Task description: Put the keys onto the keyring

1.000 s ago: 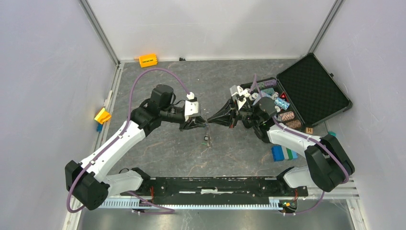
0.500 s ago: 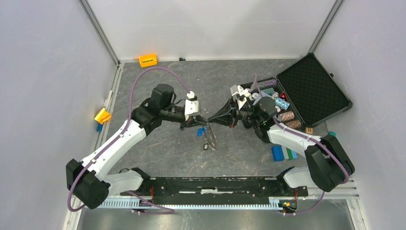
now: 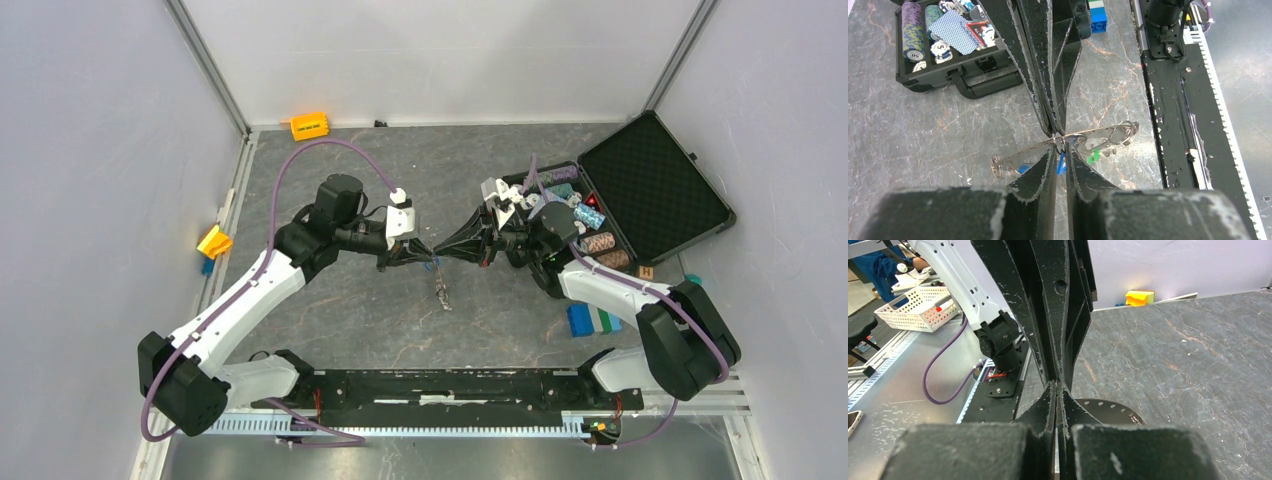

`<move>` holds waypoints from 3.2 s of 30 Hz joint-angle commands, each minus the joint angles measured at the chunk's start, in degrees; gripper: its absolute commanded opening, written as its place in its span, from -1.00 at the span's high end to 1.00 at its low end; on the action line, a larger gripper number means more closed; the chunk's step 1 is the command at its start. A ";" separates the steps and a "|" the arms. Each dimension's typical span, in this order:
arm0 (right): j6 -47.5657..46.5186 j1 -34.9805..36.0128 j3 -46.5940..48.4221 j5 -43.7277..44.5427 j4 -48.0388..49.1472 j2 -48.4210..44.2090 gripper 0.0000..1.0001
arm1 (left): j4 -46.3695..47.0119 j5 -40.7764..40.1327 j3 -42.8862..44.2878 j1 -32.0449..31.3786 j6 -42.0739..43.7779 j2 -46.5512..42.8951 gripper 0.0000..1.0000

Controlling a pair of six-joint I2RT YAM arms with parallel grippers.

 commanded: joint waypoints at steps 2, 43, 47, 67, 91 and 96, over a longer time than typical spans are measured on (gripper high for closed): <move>-1.24 0.02 2.63 0.54 0.93 -0.66 1.00 | 3.23 2.80 1.55 -0.21 -1.73 -0.21 0.70; -38.32 1.91 9.44 0.78 -38.80 -4.77 0.29 | -23.43 -17.59 15.20 -4.85 5.98 4.32 0.96; -40.98 2.24 10.06 -0.67 -41.18 -5.36 0.26 | -26.86 -19.60 17.40 -5.76 6.62 5.67 0.96; -29.23 4.45 8.12 -2.17 -29.26 -1.70 0.25 | -26.94 -21.40 18.17 -9.36 6.51 7.14 0.95; -27.84 4.72 7.09 -1.66 -27.40 -0.34 0.58 | -24.12 -20.07 16.14 -9.42 5.18 5.52 0.96; -28.04 4.72 6.80 -1.52 -27.59 -0.49 0.58 | -24.02 -19.90 16.08 -9.35 4.99 5.34 0.95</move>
